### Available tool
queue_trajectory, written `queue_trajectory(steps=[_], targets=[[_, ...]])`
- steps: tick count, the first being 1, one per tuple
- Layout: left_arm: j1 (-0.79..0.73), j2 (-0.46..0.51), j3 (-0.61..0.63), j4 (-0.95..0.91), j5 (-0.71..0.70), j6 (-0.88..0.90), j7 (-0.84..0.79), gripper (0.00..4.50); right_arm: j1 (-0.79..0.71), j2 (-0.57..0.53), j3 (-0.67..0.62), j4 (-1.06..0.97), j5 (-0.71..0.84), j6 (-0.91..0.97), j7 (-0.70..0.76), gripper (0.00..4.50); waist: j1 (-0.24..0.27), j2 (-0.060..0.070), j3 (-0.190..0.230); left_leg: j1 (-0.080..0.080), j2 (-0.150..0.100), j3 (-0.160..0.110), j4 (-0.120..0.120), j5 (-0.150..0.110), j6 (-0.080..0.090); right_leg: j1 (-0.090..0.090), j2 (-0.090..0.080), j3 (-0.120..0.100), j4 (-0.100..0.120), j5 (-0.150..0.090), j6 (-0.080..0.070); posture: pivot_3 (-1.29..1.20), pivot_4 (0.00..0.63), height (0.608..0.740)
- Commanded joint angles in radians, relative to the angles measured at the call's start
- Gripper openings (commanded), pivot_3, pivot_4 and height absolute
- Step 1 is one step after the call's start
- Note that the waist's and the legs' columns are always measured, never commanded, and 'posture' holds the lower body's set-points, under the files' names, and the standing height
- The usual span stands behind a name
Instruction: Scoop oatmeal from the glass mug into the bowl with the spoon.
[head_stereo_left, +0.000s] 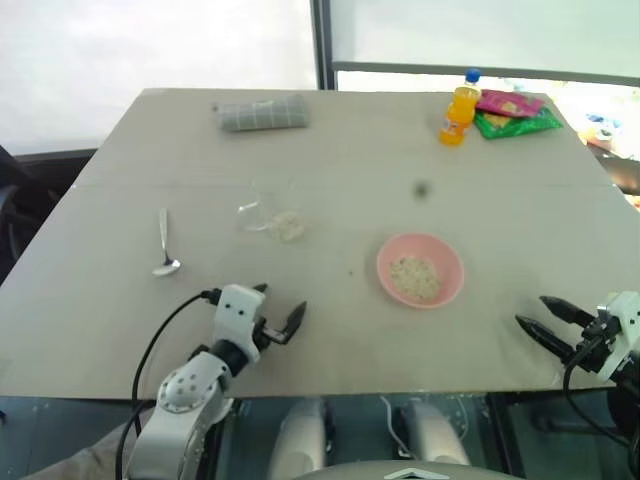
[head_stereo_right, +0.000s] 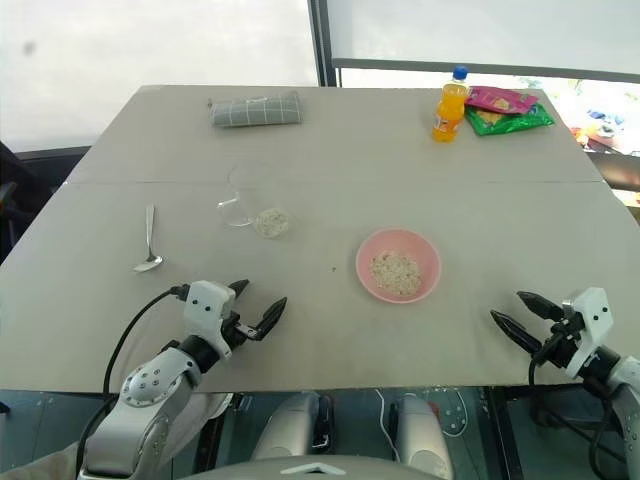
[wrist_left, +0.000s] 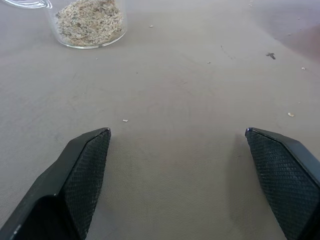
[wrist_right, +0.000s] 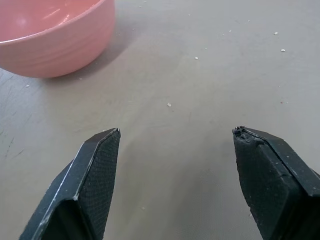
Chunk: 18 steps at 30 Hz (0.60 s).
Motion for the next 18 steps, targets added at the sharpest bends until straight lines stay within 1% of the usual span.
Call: queue_trajectory(steps=[1, 4, 18], targets=[[0.007, -0.007, 0.019, -0.003, -0.019, -0.016, -0.014, 4.43, -0.018, -0.015, -0.012, -0.001, 0.0, -0.023, 0.003, 3.58, 0.0, 0.0, 0.0, 0.0, 0.0, 0.0, 0.0, 0.0, 0.0, 0.0, 0.0, 0.0, 0.0, 0.0, 0.0, 0.0, 0.15, 0.74], [0.02, -0.001, 0.041, -0.022, -0.032, -0.002, -0.014, 4.43, -0.032, -0.016, -0.008, 0.018, -0.008, -0.028, 0.005, 3.58, -0.001, 0.0, 0.0, 0.0, 0.0, 0.0, 0.0, 0.0, 0.0, 0.0, 0.0, 0.0, 0.0, 0.0, 0.0, 0.0, 0.15, 0.74], [0.024, 0.004, 0.052, -0.017, -0.028, -0.002, -0.022, 4.43, -0.034, -0.016, -0.001, 0.046, -0.014, -0.046, 0.02, 3.58, -0.001, 0.0, 0.0, 0.0, 0.0, 0.0, -0.001, 0.0, 0.0, -0.001, 0.0, 0.0, -0.001, 0.0, 0.0, 0.0, 0.15, 0.74]])
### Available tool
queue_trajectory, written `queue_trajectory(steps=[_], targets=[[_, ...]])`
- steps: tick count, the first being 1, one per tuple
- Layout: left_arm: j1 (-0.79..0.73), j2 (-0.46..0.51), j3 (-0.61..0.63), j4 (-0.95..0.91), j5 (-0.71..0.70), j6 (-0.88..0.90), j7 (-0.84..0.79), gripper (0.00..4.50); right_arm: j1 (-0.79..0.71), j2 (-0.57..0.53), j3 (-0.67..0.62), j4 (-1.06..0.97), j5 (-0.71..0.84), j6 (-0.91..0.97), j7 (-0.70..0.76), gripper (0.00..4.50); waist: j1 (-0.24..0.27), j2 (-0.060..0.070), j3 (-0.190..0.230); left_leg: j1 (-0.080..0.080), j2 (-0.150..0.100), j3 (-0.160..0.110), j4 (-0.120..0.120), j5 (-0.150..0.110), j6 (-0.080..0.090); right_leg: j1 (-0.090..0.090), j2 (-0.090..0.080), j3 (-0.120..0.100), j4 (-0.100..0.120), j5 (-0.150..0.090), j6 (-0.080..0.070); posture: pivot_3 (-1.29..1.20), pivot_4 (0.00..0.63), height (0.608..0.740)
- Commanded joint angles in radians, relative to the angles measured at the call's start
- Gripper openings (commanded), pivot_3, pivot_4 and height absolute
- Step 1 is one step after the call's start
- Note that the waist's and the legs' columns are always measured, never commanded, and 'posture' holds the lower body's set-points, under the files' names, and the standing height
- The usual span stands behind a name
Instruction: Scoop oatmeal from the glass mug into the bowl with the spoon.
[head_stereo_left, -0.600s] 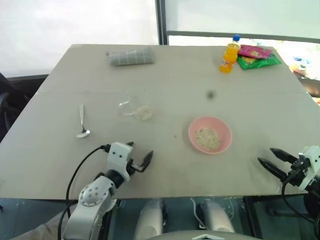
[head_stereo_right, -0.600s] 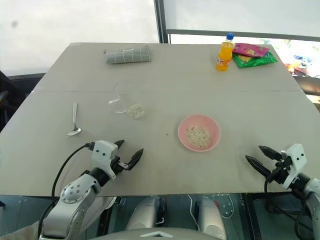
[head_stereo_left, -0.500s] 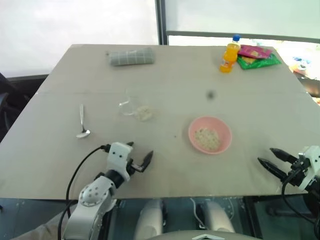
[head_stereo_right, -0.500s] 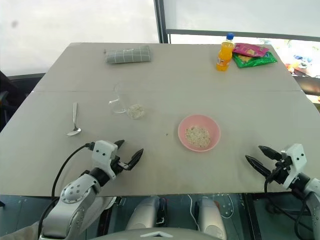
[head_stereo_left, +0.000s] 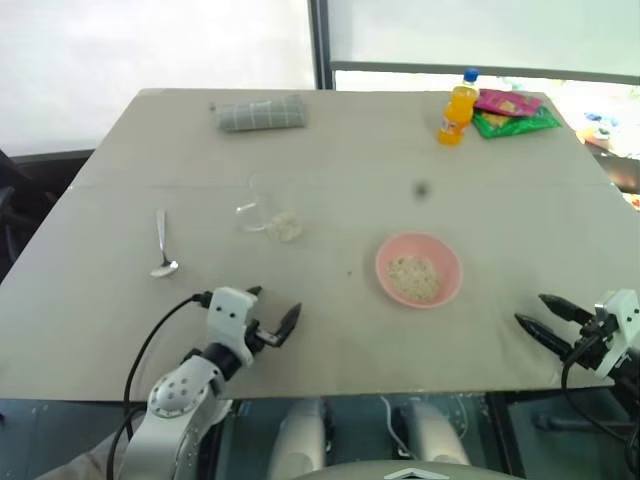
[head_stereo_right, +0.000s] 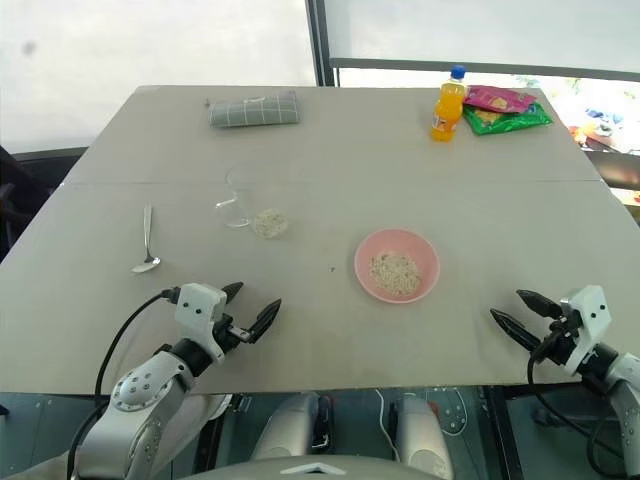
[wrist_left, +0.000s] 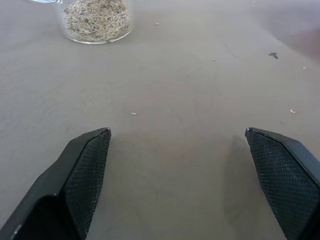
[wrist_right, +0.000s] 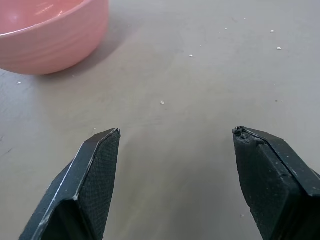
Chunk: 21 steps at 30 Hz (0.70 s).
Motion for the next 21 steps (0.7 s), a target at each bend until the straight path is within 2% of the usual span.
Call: queue_trajectory(steps=[1, 11, 16, 21], targets=[[-0.004, 0.004, 0.014, -0.006, 0.001, -0.005, -0.001, 4.43, -0.007, -0.011, -0.013, 0.004, 0.002, -0.025, 0.011, 3.58, 0.0, 0.0, 0.0, 0.0, 0.0, 0.0, 0.0, 0.0, 0.0, 0.0, 0.0, 0.0, 0.0, 0.0, 0.0, 0.0, 0.15, 0.74], [-0.056, 0.013, 0.014, 0.01, 0.013, -0.002, 0.002, 4.43, -0.04, -0.025, -0.009, 0.025, 0.002, -0.037, 0.018, 3.58, 0.0, 0.0, 0.0, 0.0, 0.0, 0.0, 0.0, 0.0, 0.0, 0.0, 0.0, 0.0, 0.0, 0.0, 0.0, 0.0, 0.15, 0.74], [-0.082, 0.009, 0.07, -0.024, -0.012, 0.024, 0.03, 4.43, -0.036, -0.057, -0.022, -0.012, 0.016, -0.037, 0.056, 3.58, 0.0, -0.001, 0.001, -0.001, 0.0, 0.0, 0.0, 0.0, 0.0, 0.0, 0.0, 0.0, -0.001, 0.0, 0.0, 0.0, 0.15, 0.74], [-0.148, 0.002, 0.173, -0.052, -0.04, 0.104, 0.112, 4.43, 0.014, -0.115, -0.042, -0.175, 0.098, -0.002, 0.146, 3.58, 0.001, -0.001, 0.001, -0.001, 0.0, 0.0, -0.001, 0.0, 0.001, 0.0, 0.0, 0.0, -0.001, 0.0, 0.0, 0.0, 0.15, 0.74]])
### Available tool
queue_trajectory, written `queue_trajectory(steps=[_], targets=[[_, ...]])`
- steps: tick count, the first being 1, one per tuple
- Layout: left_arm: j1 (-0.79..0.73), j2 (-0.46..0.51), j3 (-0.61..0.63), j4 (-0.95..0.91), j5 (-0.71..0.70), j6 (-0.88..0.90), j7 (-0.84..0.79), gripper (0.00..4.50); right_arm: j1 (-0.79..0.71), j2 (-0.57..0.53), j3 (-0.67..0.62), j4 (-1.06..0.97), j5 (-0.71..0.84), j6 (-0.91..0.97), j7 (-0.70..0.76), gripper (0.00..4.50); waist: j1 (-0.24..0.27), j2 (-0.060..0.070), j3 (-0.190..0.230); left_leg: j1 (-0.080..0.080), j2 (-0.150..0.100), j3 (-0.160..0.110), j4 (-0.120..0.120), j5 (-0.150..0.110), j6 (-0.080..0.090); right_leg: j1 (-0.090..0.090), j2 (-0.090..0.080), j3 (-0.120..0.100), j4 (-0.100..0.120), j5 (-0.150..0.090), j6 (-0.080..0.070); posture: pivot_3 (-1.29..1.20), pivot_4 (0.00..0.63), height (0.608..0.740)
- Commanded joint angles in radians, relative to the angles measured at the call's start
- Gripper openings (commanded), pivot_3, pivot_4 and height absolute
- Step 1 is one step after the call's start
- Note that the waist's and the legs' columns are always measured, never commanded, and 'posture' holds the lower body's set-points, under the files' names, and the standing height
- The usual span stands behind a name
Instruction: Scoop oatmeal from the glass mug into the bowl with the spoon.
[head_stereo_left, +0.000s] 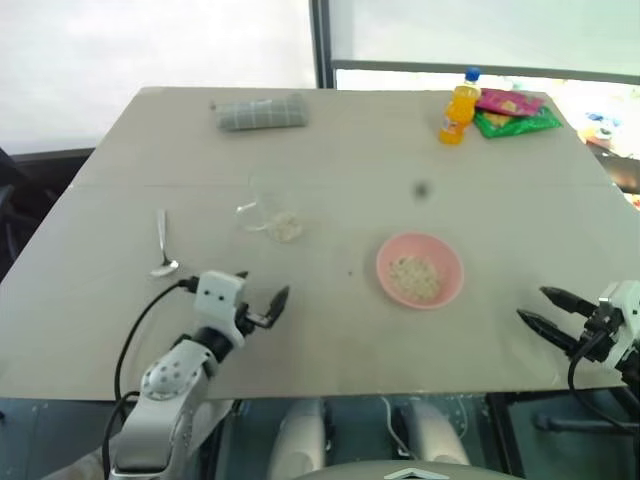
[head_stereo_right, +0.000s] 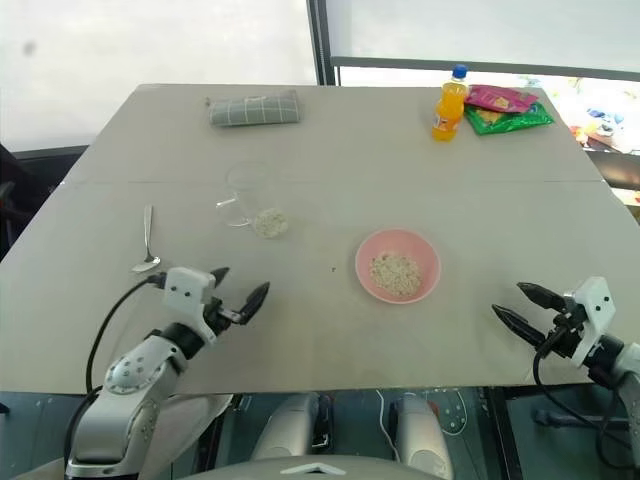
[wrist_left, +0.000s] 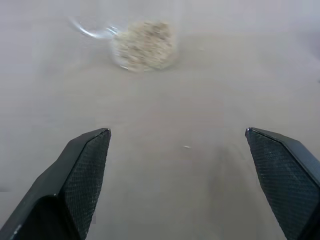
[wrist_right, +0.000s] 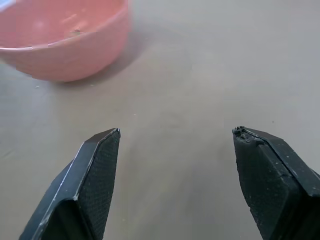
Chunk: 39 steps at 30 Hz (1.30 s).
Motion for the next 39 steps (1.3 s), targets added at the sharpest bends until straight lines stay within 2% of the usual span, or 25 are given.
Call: queue_trajectory(steps=[1, 6, 9, 12, 16, 20, 27, 28, 29, 30, 34, 35, 37, 39], targets=[[-0.048, 0.002, 0.082, -0.052, -0.029, 0.06, 0.055, 4.43, 0.021, -0.056, -0.039, -0.14, 0.062, 0.013, 0.065, 3.58, 0.0, 0.0, 0.0, 0.0, 0.0, 0.0, 0.0, 0.0, 0.0, 0.0, 0.0, 0.0, 0.0, 0.0, 0.0, 0.0, 0.15, 0.74], [-0.198, 0.035, 0.201, 0.026, -0.031, 0.164, 0.155, 4.43, -0.038, -0.107, 0.005, -0.389, 0.23, 0.182, -0.001, 3.58, -0.001, -0.004, 0.002, 0.0, 0.0, 0.0, 0.0, 0.0, 0.0, 0.0, 0.001, 0.0, 0.0, 0.0, 0.0, 0.0, 0.15, 0.74], [-0.298, 0.08, 0.267, 0.126, 0.018, 0.26, 0.255, 4.43, -0.09, -0.12, 0.06, -0.471, 0.249, 0.235, -0.038, 3.58, -0.001, -0.006, 0.003, 0.0, 0.0, -0.001, 0.0, 0.0, 0.0, 0.0, 0.002, -0.001, 0.0, 0.0, 0.0, 0.0, 0.15, 0.74], [-0.363, 0.13, 0.298, 0.2, 0.026, 0.33, 0.277, 4.43, -0.15, -0.113, 0.091, -0.499, 0.263, 0.259, -0.072, 3.58, 0.0, -0.009, 0.005, -0.001, -0.001, -0.002, 0.0, 0.001, 0.001, 0.0, 0.002, -0.002, -0.001, 0.0, 0.0, 0.0, 0.15, 0.74], [-0.423, 0.186, 0.289, 0.327, 0.034, 0.397, 0.259, 4.43, -0.224, -0.102, 0.111, -0.517, 0.309, 0.291, -0.11, 3.58, 0.001, -0.013, 0.007, -0.002, 0.0, -0.002, 0.0, 0.001, 0.001, 0.0, 0.001, -0.002, -0.001, 0.0, 0.0, 0.0, 0.15, 0.74], [-0.467, 0.219, 0.239, 0.43, 0.034, 0.447, 0.212, 4.43, -0.235, -0.109, 0.116, -0.52, 0.3, 0.306, -0.125, 3.58, 0.002, -0.014, 0.007, -0.002, 0.0, -0.002, 0.0, 0.001, 0.001, 0.0, 0.0, -0.003, -0.001, 0.0, 0.0, 0.0, 0.15, 0.74], [-0.516, 0.216, 0.269, 0.538, 0.025, 0.51, 0.222, 4.43, -0.219, -0.106, 0.102, -0.515, 0.284, 0.301, -0.131, 3.58, 0.001, -0.013, 0.007, -0.001, 0.0, -0.003, 0.0, 0.001, 0.001, 0.001, -0.001, -0.003, 0.0, 0.0, 0.0, 0.0, 0.15, 0.74], [-0.534, 0.204, 0.314, 0.556, 0.008, 0.533, 0.244, 3.93, -0.216, -0.105, 0.104, -0.515, 0.277, 0.296, -0.132, 3.58, 0.001, -0.013, 0.007, -0.001, 0.0, -0.003, 0.0, 0.001, 0.001, 0.001, -0.001, -0.003, 0.001, 0.0, 0.0, 0.0, 0.15, 0.74], [-0.547, 0.201, 0.348, 0.575, -0.005, 0.555, 0.258, 3.72, -0.216, -0.106, 0.108, -0.516, 0.265, 0.289, -0.131, 3.58, 0.001, -0.013, 0.007, 0.0, 0.0, -0.003, 0.0, 0.001, 0.001, 0.001, -0.001, -0.003, 0.001, 0.0, 0.0, 0.0, 0.15, 0.74], [-0.544, 0.217, 0.349, 0.59, -0.005, 0.562, 0.247, 3.28, -0.218, -0.11, 0.112, -0.516, 0.251, 0.282, -0.128, 3.58, 0.0, -0.014, 0.007, 0.0, 0.0, -0.003, 0.0, 0.001, 0.001, 0.001, -0.001, -0.003, 0.001, 0.0, 0.0, 0.0, 0.15, 0.74], [-0.529, 0.241, 0.336, 0.601, -0.009, 0.608, 0.22, 1.32, -0.244, -0.095, 0.116, -0.512, 0.259, 0.285, -0.145, 3.58, -0.012, -0.012, 0.006, 0.001, 0.0, -0.002, 0.0, 0.001, 0.001, 0.001, 0.0, -0.002, 0.002, 0.0, 0.0, 0.0, 0.15, 0.74], [-0.524, 0.243, 0.331, 0.6, -0.007, 0.615, 0.217, 0.71, -0.246, -0.095, 0.12, -0.51, 0.253, 0.281, -0.141, 3.58, -0.012, -0.012, 0.006, 0.001, 0.0, -0.002, 0.0, 0.001, 0.001, 0.001, 0.0, -0.002, 0.002, 0.0, 0.0, 0.0, 0.15, 0.74], [-0.52, 0.24, 0.329, 0.598, -0.004, 0.614, 0.22, 0.07, -0.252, -0.095, 0.127, -0.503, 0.241, 0.276, -0.136, 3.58, -0.011, -0.012, 0.006, 0.001, 0.0, -0.001, 0.0, 0.001, 0.001, 0.001, -0.001, -0.002, 0.002, 0.0, 0.0, 0.0, 0.15, 0.74], [-0.52, 0.232, 0.34, 0.594, -0.007, 0.606, 0.228, 0.07, -0.257, -0.093, 0.131, -0.498, 0.236, 0.275, -0.134, 3.58, -0.01, -0.012, 0.006, 0.001, 0.0, -0.001, 0.0, 0.001, 0.001, 0.001, -0.002, -0.002, 0.002, 0.0, 0.0, 0.0, 0.15, 0.74]])
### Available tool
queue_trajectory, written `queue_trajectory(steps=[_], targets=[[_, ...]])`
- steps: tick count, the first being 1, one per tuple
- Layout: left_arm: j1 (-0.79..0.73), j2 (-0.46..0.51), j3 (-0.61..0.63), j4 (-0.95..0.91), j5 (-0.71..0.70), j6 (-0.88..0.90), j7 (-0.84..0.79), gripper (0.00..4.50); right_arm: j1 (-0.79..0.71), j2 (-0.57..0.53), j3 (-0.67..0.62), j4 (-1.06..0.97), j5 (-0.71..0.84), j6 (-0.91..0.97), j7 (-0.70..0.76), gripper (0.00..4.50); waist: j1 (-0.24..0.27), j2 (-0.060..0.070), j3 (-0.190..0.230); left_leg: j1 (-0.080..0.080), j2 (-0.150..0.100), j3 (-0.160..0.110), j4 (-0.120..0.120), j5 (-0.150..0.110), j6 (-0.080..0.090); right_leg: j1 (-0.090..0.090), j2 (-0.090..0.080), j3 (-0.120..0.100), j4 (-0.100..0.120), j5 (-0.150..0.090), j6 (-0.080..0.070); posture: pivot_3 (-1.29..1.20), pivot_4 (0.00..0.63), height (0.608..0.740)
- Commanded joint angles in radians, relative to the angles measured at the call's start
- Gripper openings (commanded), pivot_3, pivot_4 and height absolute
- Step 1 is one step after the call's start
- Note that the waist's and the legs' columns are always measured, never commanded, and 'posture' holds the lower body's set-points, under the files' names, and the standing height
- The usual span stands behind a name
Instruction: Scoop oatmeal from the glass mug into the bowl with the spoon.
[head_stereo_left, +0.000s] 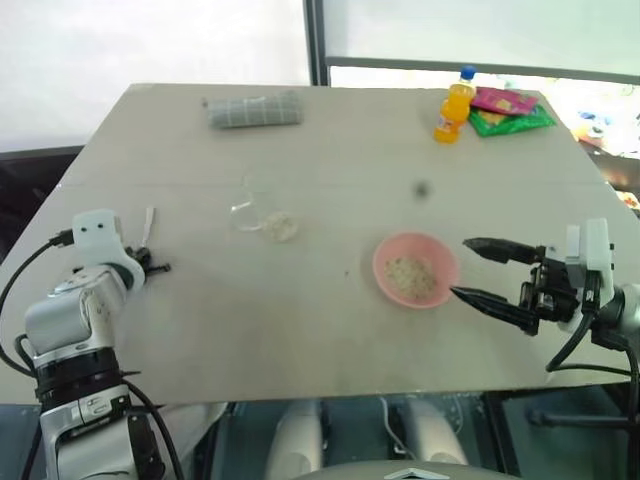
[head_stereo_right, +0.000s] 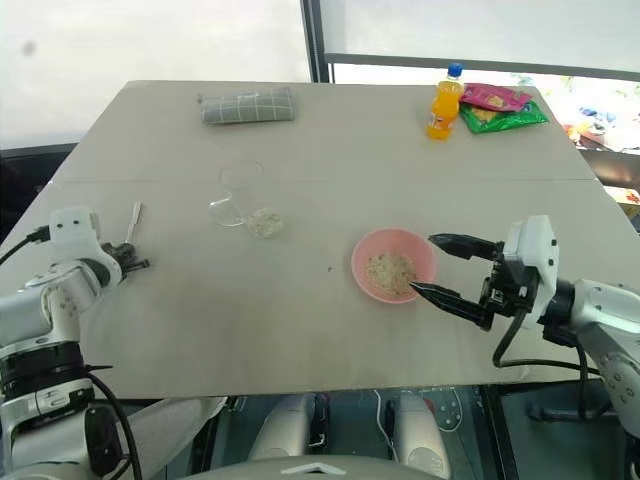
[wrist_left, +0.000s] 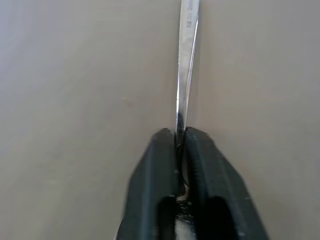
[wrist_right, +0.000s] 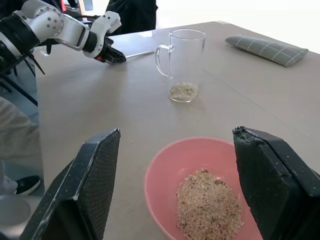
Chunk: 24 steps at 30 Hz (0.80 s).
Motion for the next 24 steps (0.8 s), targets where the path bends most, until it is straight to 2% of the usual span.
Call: queue_trajectory(steps=[1, 5, 7, 10, 13, 17, 19, 22, 24], targets=[[0.02, -0.028, 0.02, 0.017, -0.007, 0.021, 0.011, 0.07, -0.02, 0.002, -0.002, 0.001, -0.004, -0.02, 0.002, 3.58, 0.0, 0.0, 0.0, 0.0, 0.0, 0.0, 0.0, 0.0, 0.0, 0.0, 0.0, 0.0, 0.0, 0.0, 0.0, 0.0, 0.15, 0.74], [-0.026, -0.093, 0.059, -0.119, -0.053, -0.179, -0.011, 0.07, -0.061, 0.011, 0.01, 0.027, -0.007, -0.018, -0.005, 3.58, 0.007, -0.001, 0.001, 0.0, 0.0, 0.0, 0.0, 0.0, 0.0, 0.0, -0.002, 0.0, 0.0, 0.0, 0.0, 0.0, 0.15, 0.74], [-0.057, -0.116, 0.076, -0.194, -0.067, -0.317, -0.023, 0.07, -0.086, 0.015, 0.013, 0.042, 0.0, -0.011, -0.01, 3.58, 0.012, -0.006, 0.004, -0.002, 0.0, -0.001, 0.001, 0.0, 0.0, 0.0, -0.004, -0.001, 0.0, 0.0, 0.0, 0.0, 0.15, 0.74], [-0.089, -0.101, 0.063, -0.251, -0.021, -0.487, -0.012, 0.07, -0.126, 0.009, 0.009, 0.08, -0.026, -0.038, 0.009, 3.58, 0.012, -0.012, 0.006, -0.005, 0.0, -0.004, 0.001, 0.0, 0.0, 0.0, -0.007, -0.005, -0.001, 0.001, -0.001, 0.0, 0.15, 0.74], [-0.168, -0.131, 0.047, -0.332, -0.036, -0.489, 0.06, 0.07, -0.199, 0.008, -0.015, 0.138, -0.004, -0.021, -0.007, 3.58, 0.011, -0.012, 0.006, -0.006, -0.001, -0.003, 0.001, 0.0, 0.0, 0.0, -0.008, -0.005, -0.003, 0.001, -0.001, 0.0, 0.15, 0.74], [-0.255, -0.139, -0.094, -0.434, -0.083, -0.479, -0.023, 0.07, -0.324, 0.073, -0.026, 0.172, 0.083, 0.058, -0.158, 3.58, 0.012, -0.012, 0.006, -0.006, -0.003, -0.002, 0.001, 0.0, 0.0, 0.0, -0.005, -0.005, -0.004, 0.003, 0.003, 0.0, 0.15, 0.74], [-0.28, -0.132, -0.229, -0.485, -0.084, -0.473, -0.11, 0.07, -0.41, 0.123, -0.003, 0.185, 0.113, 0.119, -0.277, 3.58, 0.013, -0.012, 0.006, -0.007, -0.003, -0.004, 0.002, 0.0, 0.0, 0.0, -0.004, -0.006, -0.003, 0.003, 0.003, 0.0, 0.15, 0.74], [-0.286, -0.126, -0.4, -0.533, -0.068, -0.482, -0.226, 0.07, -0.526, 0.179, 0.052, 0.199, 0.097, 0.212, -0.436, 3.58, 0.01, -0.011, 0.006, -0.007, -0.005, -0.004, 0.003, 0.001, 0.0, 0.0, -0.002, -0.007, -0.002, 0.003, 0.004, 0.0, 0.15, 0.74], [-0.28, -0.131, -0.471, -0.532, -0.049, -0.507, -0.274, 0.07, -0.605, 0.213, 0.09, 0.215, 0.07, 0.271, -0.53, 3.58, 0.006, -0.01, 0.007, -0.007, -0.005, -0.003, 0.003, 0.001, -0.001, -0.001, -0.002, -0.006, -0.002, 0.003, 0.004, 0.0, 0.15, 0.74]])
